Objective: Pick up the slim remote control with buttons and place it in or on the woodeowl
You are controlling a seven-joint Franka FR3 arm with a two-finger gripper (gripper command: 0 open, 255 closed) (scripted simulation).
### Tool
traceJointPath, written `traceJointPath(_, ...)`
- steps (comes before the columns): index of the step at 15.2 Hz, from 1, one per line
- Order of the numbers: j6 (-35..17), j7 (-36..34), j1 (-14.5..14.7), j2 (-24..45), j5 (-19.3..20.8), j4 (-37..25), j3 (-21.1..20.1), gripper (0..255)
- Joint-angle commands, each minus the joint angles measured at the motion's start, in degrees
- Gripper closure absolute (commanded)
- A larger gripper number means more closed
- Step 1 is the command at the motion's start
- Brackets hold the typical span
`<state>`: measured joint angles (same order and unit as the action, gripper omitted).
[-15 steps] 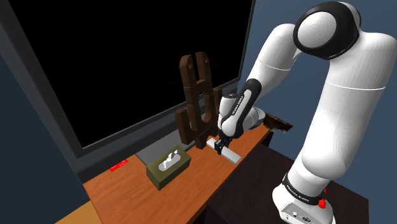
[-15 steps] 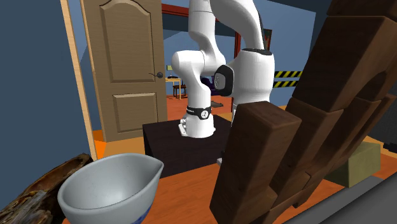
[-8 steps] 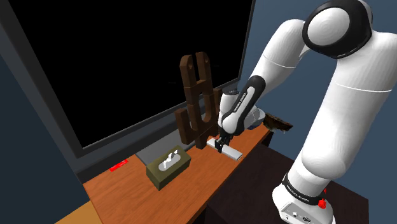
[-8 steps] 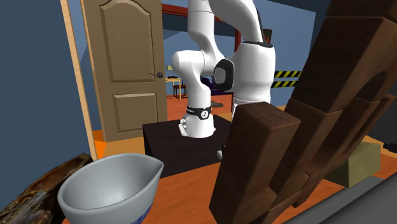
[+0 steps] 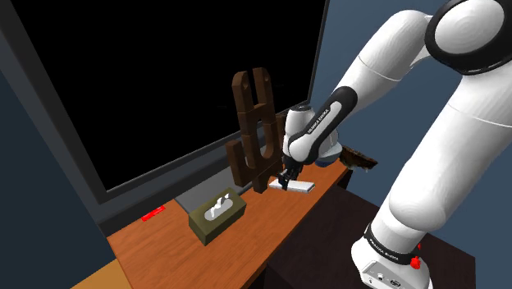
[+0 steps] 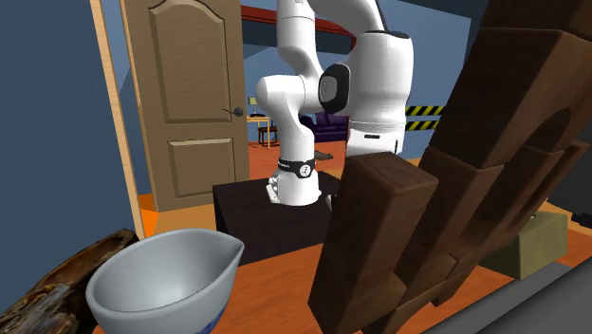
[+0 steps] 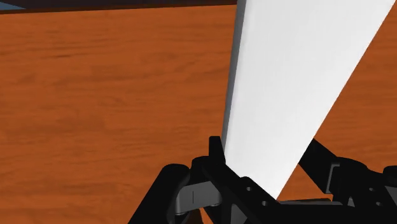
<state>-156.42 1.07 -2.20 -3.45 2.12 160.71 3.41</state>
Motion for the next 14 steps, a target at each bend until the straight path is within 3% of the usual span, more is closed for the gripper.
traceJointPath(1, 2.49, -0.12, 0.02, -2.14, 0.1, -0.26, -0.06, 255)
traceJointPath(14, 16.16, -0.26, -0.11, -13.96, 0.36, -2.11, -0.26, 255)
